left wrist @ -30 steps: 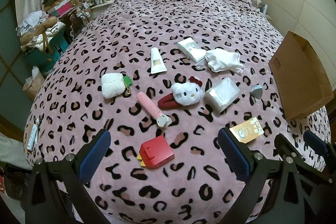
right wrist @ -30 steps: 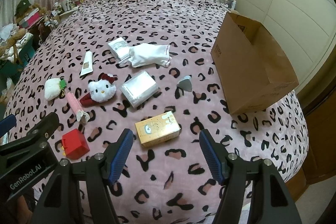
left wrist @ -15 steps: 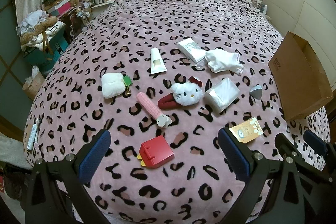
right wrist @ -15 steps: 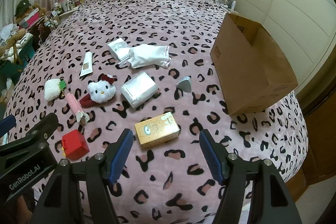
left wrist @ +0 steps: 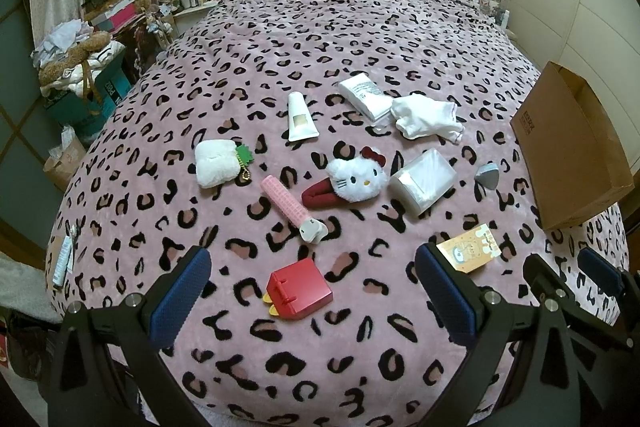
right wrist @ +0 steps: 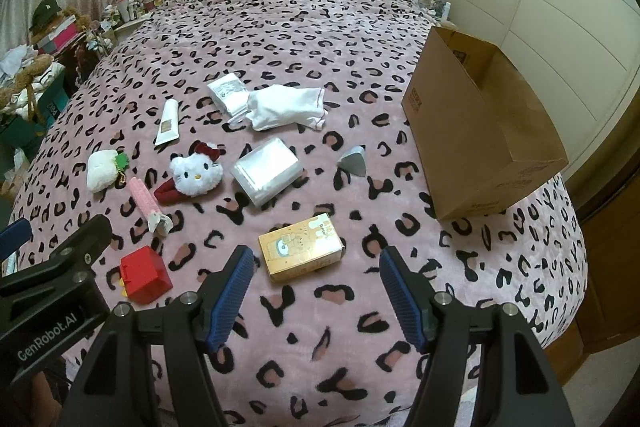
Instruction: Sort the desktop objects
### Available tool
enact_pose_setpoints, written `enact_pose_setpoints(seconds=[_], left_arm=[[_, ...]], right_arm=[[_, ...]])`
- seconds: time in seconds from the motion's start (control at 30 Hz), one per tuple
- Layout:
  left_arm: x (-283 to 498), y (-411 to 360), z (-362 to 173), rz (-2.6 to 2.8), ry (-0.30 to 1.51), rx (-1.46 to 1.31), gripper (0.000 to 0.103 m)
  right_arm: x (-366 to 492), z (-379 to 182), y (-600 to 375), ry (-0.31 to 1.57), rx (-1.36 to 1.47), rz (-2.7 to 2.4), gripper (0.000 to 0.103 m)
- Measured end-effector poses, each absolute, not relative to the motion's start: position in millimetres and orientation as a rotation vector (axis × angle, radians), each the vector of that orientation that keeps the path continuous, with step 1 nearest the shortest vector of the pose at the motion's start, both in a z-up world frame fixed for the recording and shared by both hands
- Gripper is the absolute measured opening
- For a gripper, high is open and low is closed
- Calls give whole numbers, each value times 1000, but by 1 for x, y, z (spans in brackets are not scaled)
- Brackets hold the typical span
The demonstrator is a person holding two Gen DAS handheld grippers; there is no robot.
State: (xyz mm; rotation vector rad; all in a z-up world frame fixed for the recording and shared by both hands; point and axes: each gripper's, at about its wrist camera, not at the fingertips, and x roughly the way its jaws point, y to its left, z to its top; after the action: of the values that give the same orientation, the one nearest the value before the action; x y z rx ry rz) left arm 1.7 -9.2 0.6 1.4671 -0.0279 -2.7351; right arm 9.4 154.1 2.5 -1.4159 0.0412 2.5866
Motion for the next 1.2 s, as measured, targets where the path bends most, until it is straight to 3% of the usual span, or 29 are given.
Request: enact_pose_setpoints(seconds=[0.57, 0.77, 1.1, 1.17, 1.2], left_arm=[[21, -8, 12, -2748, -38, 1482, 103], [33, -11, 16, -2763, -22, 1499, 103], [39, -29, -7, -2782, -58, 1569, 103], [40, -37, -26, -2782, -28, 1671, 103], [40, -41, -36, -2775, -8, 1725, 103]], right_arm=[[24, 11, 152, 60, -1461, 2602, 67], [32, 7, 147, -36, -1525, 2566, 67], [48, -39, 195, 423, -1683, 2495, 67], [50, -57, 201, 380, -1700, 2406, 67], [50, -66, 200, 273, -1723, 2357, 67]])
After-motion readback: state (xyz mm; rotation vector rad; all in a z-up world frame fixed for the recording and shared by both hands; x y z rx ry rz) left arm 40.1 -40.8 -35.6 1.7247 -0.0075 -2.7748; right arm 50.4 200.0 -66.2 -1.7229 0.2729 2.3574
